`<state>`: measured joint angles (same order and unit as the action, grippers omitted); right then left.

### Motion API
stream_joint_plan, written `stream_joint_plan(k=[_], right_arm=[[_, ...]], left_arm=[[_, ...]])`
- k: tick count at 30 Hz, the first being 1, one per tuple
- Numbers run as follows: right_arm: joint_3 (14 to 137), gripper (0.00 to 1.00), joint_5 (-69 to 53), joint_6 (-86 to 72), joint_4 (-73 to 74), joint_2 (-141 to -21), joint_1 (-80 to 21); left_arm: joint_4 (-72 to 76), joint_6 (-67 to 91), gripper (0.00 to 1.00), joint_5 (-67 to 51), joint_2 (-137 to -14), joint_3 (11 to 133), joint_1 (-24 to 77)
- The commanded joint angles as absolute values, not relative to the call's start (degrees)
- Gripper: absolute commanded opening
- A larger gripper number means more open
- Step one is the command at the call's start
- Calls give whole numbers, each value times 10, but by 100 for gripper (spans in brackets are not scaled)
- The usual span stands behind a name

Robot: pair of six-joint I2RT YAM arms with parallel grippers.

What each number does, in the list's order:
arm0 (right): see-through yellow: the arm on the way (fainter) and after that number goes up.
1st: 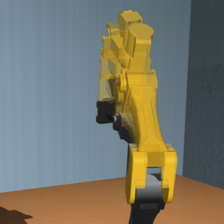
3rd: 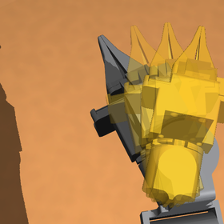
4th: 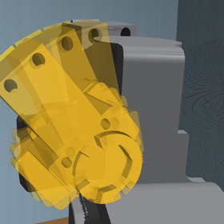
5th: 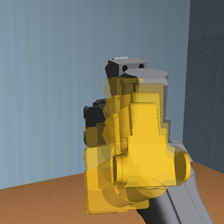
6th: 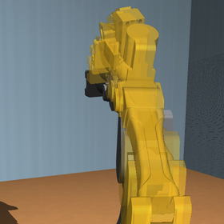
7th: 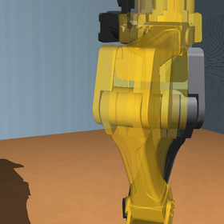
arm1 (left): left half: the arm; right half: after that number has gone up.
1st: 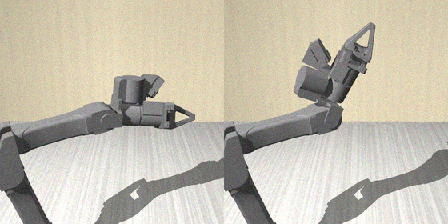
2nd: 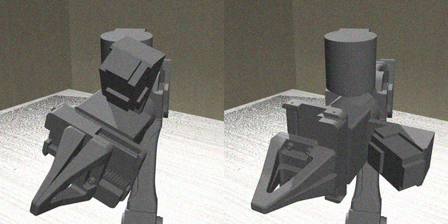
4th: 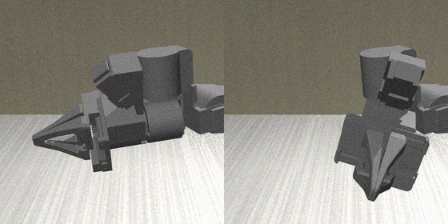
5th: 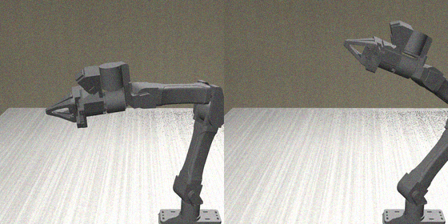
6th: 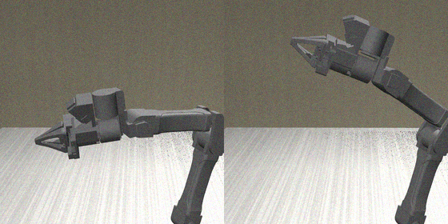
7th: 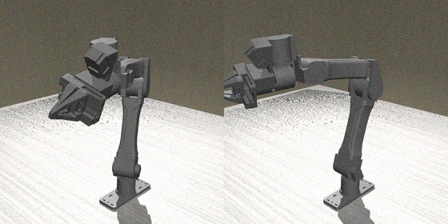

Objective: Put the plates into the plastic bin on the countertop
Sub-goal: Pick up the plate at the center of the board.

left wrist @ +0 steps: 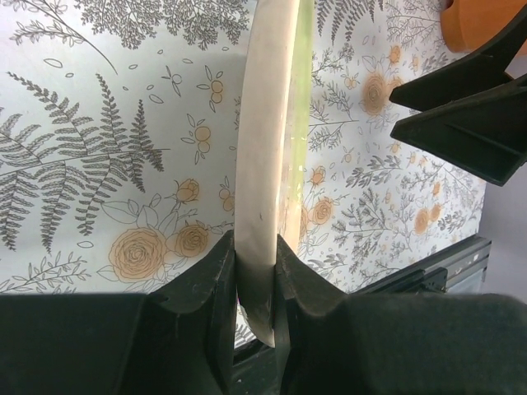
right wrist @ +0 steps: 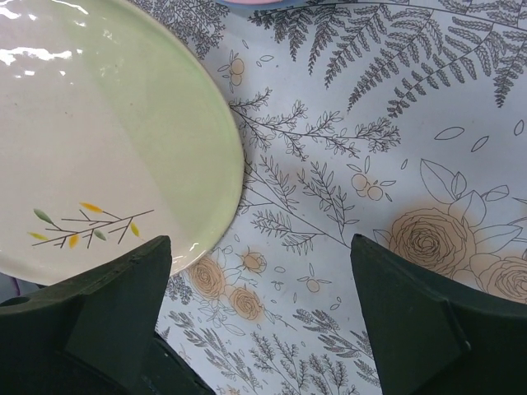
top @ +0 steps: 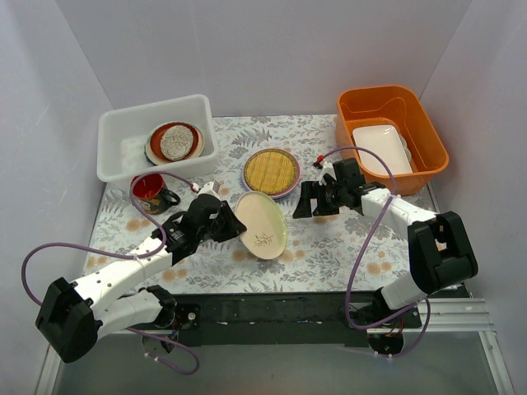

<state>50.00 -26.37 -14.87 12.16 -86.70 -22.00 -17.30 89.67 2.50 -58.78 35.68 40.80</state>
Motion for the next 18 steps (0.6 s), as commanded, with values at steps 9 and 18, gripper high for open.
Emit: stream_joint_plan(k=[9, 18], right_arm=[[493, 98, -275, -149, 97, -847, -222], [495, 98, -275, -150, 99, -851, -222]], left_arm=[[-187, 875, 0, 35, -577, 432, 407], [-176, 871, 0, 1, -585, 465, 381]])
